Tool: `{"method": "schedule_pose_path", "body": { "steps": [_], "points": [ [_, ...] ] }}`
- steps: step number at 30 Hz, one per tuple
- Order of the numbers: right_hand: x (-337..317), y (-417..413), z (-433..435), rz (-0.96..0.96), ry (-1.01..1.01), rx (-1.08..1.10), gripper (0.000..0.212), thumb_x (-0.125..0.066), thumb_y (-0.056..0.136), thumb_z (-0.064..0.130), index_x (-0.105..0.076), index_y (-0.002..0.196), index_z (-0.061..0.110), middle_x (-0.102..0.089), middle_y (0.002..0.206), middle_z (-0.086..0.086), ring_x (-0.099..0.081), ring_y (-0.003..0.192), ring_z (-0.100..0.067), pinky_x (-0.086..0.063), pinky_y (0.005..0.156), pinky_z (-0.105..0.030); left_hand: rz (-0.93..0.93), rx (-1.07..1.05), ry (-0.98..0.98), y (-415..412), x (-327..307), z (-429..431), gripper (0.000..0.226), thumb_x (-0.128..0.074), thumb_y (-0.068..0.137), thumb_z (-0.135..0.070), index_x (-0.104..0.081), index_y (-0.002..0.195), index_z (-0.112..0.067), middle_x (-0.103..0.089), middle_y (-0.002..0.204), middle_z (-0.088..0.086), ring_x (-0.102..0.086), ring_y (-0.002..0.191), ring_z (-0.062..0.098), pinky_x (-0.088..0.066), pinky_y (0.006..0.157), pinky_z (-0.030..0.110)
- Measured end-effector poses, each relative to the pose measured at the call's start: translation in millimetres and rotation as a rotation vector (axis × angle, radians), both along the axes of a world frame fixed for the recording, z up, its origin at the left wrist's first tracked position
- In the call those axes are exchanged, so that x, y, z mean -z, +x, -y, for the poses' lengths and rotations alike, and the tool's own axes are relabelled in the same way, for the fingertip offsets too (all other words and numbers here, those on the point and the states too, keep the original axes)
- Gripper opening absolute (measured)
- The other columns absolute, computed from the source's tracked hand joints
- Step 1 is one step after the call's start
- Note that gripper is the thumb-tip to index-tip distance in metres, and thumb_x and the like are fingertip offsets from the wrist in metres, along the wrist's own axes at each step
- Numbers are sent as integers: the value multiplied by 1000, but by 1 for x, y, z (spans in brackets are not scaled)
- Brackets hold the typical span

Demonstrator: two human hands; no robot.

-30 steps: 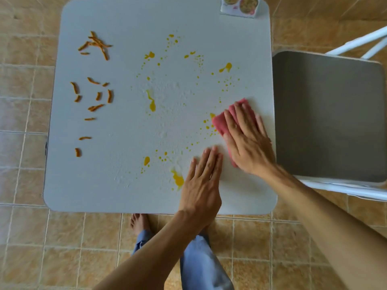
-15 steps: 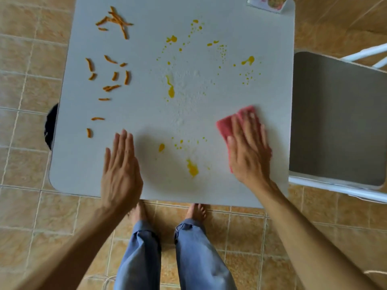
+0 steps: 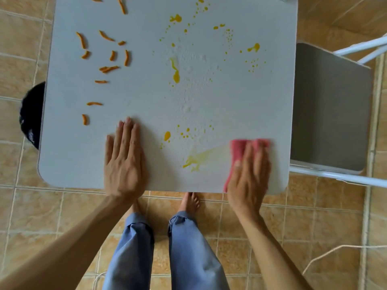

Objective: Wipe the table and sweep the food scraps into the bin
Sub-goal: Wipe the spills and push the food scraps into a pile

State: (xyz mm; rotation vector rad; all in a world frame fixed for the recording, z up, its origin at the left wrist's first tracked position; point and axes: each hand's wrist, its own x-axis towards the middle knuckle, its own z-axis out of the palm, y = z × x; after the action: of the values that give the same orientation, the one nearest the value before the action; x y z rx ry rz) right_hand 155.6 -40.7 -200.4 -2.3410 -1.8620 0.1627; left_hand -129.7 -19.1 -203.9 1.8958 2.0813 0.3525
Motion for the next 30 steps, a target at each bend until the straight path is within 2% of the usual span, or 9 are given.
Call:
{"method": "schedule_pose_path", "body": {
  "steps": [2,4,10,13,16,21,23,26,30],
  "points": [
    [3,-22,6,-24,69,377,54,-33,108,28,-35,156,6,-27,166,-18,-23,155,-36,-25,123,-54,6,4,4,-1,1,-1,57,-30,101,-12,-19,156,-8,-14,165,8,-7,154,20,-4,125,40],
    [6,-65,2,-58,138,535,53,-38,106,26,-39,153,2,-32,163,-23,-26,153,-40,-26,121,-56,12,15,2,-2,2,-1,57,-31,100,-11,-19,156,-8,-14,165,8,-7,154,20,-4,125,40],
    [0,-83,4,23,-33,-120,56,-36,107,28,-31,158,6,-24,167,-17,-18,156,-35,-18,127,-50,47,14,13,-3,0,-1,55,-31,101,-12,-21,155,-6,-16,165,10,-9,154,22,-8,125,44],
    [-1,-61,14,23,6,96,55,-35,107,26,-33,157,3,-27,166,-20,-24,154,-38,-26,122,-55,101,72,-8,-13,-6,3,55,-29,101,-13,-20,155,-4,-14,165,11,-7,154,24,-12,124,48],
    [1,-108,29,-6,56,342,55,-36,106,26,-34,156,2,-27,164,-24,-22,154,-42,-27,120,-57,125,78,-3,-32,-12,14,56,-27,100,-13,-20,154,-2,-15,165,13,-8,154,26,-12,124,50],
    [-3,-173,12,-28,-50,-304,55,-38,106,36,-33,159,19,-23,168,-15,-13,157,-35,-19,126,-53,108,7,28,-64,-6,30,55,-32,100,-11,-24,153,1,-19,163,16,-13,153,28,-14,123,54],
    [0,-160,-24,-12,-25,-405,55,-38,106,38,-35,158,22,-25,167,-14,-16,157,-33,-21,125,-53,111,24,35,-73,-3,31,55,-35,99,-9,-26,152,2,-21,162,16,-14,152,29,-15,122,55],
    [6,-129,-52,62,43,-164,54,-37,107,37,-37,157,18,-28,166,-15,-23,155,-34,-26,122,-53,60,103,15,-83,-2,32,56,-35,99,-10,-24,153,0,-18,163,14,-12,153,28,-14,122,54],
    [2,-159,0,45,48,162,54,-38,106,31,-34,158,14,-24,167,-20,-22,155,-38,-28,119,-59,27,125,3,-86,0,32,59,-37,97,-10,-24,153,0,-17,164,13,-13,153,28,-15,123,51]
  ]
}}
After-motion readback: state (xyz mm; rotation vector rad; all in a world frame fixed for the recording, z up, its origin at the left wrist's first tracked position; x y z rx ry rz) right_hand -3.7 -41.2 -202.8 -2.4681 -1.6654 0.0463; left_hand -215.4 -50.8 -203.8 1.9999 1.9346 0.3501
